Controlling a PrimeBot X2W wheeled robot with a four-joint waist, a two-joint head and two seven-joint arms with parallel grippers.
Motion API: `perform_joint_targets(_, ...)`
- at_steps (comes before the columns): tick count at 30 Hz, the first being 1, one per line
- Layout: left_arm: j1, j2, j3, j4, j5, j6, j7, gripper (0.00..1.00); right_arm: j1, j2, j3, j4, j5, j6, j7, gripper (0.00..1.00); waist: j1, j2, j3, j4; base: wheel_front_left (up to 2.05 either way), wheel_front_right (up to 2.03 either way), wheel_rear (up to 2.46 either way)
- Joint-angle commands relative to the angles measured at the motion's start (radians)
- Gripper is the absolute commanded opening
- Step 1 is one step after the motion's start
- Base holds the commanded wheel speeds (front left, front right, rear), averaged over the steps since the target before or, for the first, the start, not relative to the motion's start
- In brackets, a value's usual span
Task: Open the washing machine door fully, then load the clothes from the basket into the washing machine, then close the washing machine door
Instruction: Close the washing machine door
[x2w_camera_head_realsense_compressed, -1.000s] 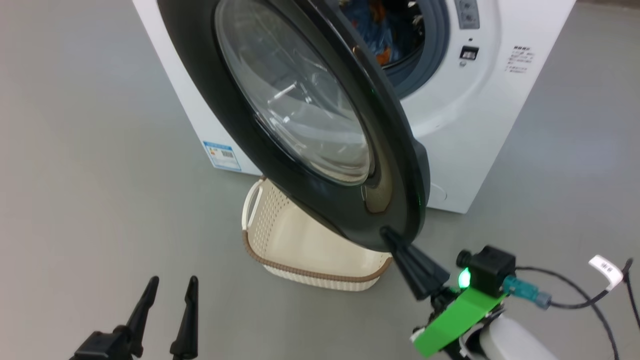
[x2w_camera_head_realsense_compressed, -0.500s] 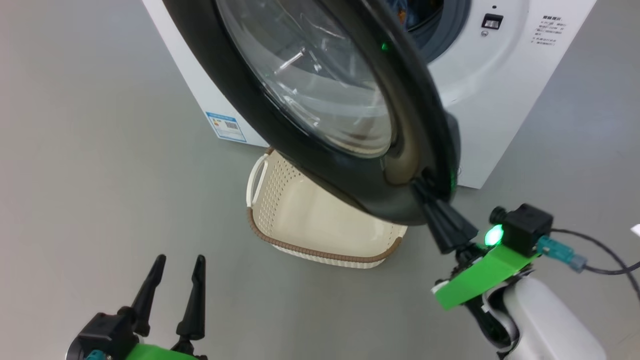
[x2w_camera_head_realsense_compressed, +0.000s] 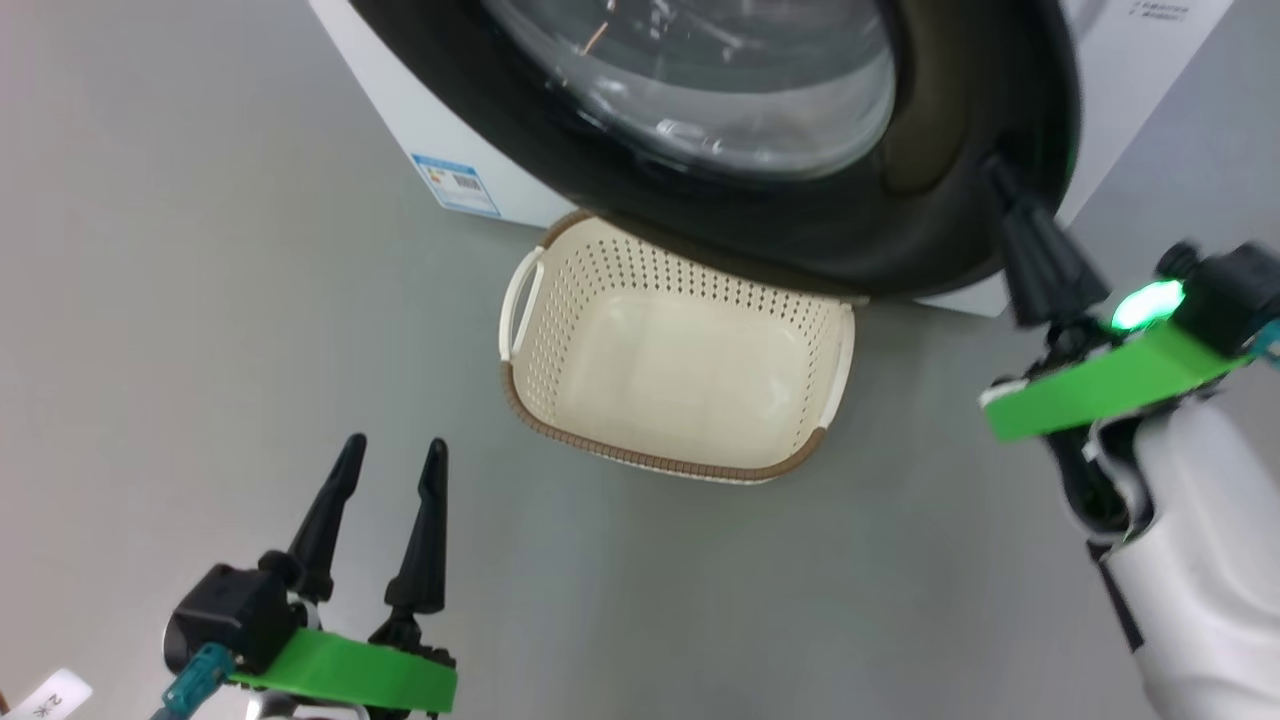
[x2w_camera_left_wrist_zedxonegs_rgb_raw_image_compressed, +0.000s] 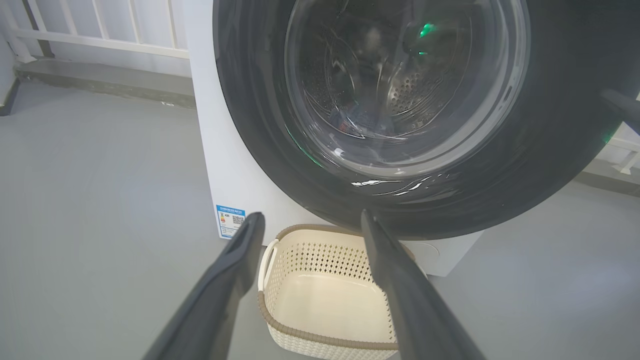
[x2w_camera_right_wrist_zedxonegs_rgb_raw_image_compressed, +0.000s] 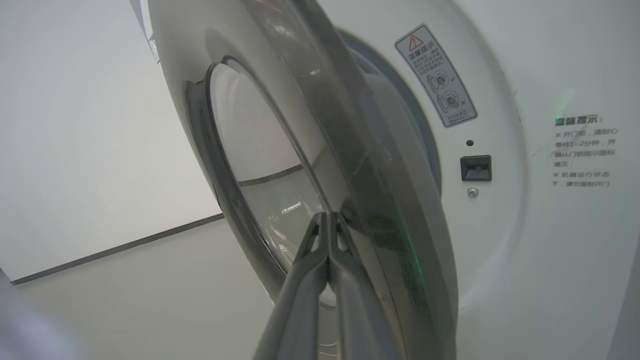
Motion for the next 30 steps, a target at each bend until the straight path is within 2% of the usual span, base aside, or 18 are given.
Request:
perform_joint_targets(1, -0.033, 0.009, 0.026, -0.03, -0.006, 0.008, -0.006, 1.0, -0.039, -0.007, -0.01, -0.018, 0.001, 0.001, -0.005, 0.0, -0.0001, 0.0, 0.039, 0.014, 0.0, 0.0, 0.0)
perform_joint_targets(11, -0.095, 0.009, -0.017, -0.048, -0.032, 0.03, -0.006, 1.0, -0.204, -0.047, -0.12, 0.026, 0.001, 0.001, -0.005, 0.0, -0.0001, 0.0, 0.124, 0.06, 0.0, 0.0, 0.0)
perform_joint_targets(20, -0.114, 0.009, -0.037, -0.056, -0.04, 0.044, -0.006, 1.0, -0.296, -0.033, -0.205, 0.049, -0.012, 0.001, -0.005, 0.0, -0.0001, 0.0, 0.153, 0.082, 0.0, 0.0, 0.0)
perform_joint_targets(25, -0.126, 0.009, -0.04, -0.055, -0.037, 0.046, -0.006, 1.0, -0.305, -0.028, -0.194, 0.047, -0.017, 0.001, -0.005, 0.0, -0.0001, 0.0, 0.155, 0.081, 0.0, 0.0, 0.0)
perform_joint_targets(30, -0.121, 0.009, -0.031, -0.039, -0.026, 0.045, -0.006, 1.0, -0.245, -0.018, -0.16, 0.037, -0.02, 0.001, -0.005, 0.0, -0.0001, 0.0, 0.126, 0.064, 0.0, 0.0, 0.0)
